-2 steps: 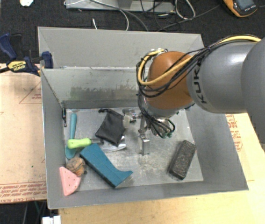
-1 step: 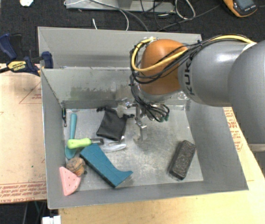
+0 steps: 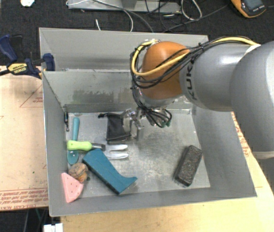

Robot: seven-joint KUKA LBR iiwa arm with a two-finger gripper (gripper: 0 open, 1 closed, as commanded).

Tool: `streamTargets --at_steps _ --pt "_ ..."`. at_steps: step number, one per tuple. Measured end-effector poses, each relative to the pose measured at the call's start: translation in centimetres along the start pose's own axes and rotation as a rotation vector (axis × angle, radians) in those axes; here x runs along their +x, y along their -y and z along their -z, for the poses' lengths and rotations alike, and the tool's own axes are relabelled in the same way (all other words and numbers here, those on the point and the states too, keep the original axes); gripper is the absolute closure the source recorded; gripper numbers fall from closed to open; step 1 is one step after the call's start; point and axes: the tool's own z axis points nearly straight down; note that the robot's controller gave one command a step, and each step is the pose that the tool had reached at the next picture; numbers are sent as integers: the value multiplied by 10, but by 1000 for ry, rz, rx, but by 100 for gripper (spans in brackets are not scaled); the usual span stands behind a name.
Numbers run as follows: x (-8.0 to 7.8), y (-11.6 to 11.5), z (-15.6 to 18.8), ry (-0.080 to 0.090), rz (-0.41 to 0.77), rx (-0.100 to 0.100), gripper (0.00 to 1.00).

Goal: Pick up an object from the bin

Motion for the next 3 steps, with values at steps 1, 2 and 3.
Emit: streamTargets --at_steps 1,2,3 --pt "6 -4 0 -2 -11 0 100" --pt "6 -4 0 -2 -11 0 100" --pt "7 -1 53 -8 0 -3 100"
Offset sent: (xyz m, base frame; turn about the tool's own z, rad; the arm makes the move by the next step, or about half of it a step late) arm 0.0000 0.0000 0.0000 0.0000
